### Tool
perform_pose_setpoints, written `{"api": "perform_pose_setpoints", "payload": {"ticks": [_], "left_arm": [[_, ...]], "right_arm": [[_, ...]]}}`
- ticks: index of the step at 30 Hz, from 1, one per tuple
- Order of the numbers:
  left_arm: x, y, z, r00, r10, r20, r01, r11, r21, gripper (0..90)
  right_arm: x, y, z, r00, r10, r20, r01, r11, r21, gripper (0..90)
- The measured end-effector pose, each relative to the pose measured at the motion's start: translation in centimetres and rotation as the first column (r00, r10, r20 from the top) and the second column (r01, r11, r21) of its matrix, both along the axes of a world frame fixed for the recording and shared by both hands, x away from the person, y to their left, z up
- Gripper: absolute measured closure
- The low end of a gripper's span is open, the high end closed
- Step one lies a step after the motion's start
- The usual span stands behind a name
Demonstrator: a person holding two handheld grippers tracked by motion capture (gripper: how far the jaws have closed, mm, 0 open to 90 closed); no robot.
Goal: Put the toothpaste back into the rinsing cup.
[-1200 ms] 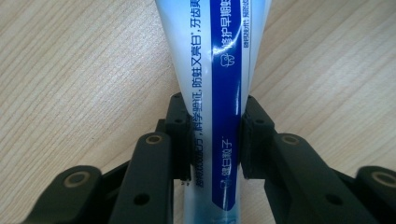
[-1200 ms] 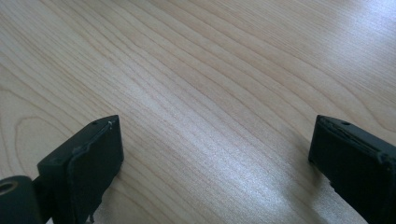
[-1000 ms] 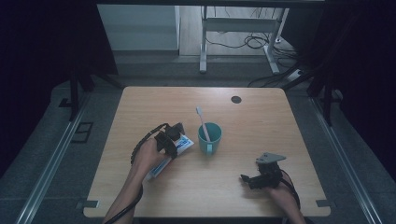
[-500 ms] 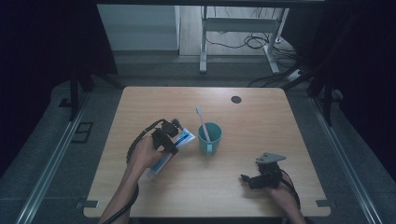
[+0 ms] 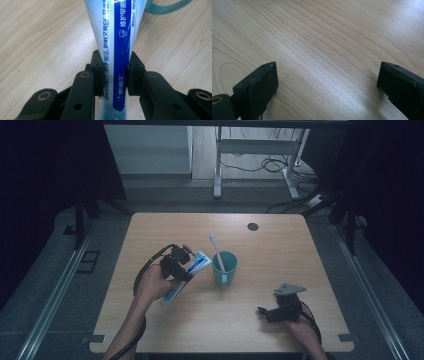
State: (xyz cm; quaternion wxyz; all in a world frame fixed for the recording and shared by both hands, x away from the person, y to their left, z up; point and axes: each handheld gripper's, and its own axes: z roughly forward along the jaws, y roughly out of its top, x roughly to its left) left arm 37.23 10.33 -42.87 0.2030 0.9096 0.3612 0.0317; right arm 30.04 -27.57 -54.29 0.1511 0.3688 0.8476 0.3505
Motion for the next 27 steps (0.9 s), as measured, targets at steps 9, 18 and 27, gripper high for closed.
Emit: {"api": "perform_pose_setpoints", "payload": {"ticks": [9, 18, 27], "left_arm": [[-0.1, -0.1, 1.1, 0.9990, -0.007, 0.045, 0.009, 0.9984, -0.055, 72.3], [-0.3, -0.7, 2.5, 0.9960, -0.008, 0.089, 0.019, 0.9925, -0.121, 72.5], [-0.1, -0.9, 3.4, 0.9919, -0.002, 0.127, 0.024, 0.9842, -0.176, 72.6]], "right_arm": [[0.0, 0.0, 0.0, 1.0000, 0.001, 0.001, -0.001, 1.0000, 0.001, 3.3], [0.0, 0.0, 0.0, 1.0000, 0.001, 0.001, -0.001, 1.0000, 0.000, 3.3], [0.0, 0.0, 0.0, 1.0000, 0.002, 0.001, -0.002, 1.0000, 0.000, 3.3]]}}
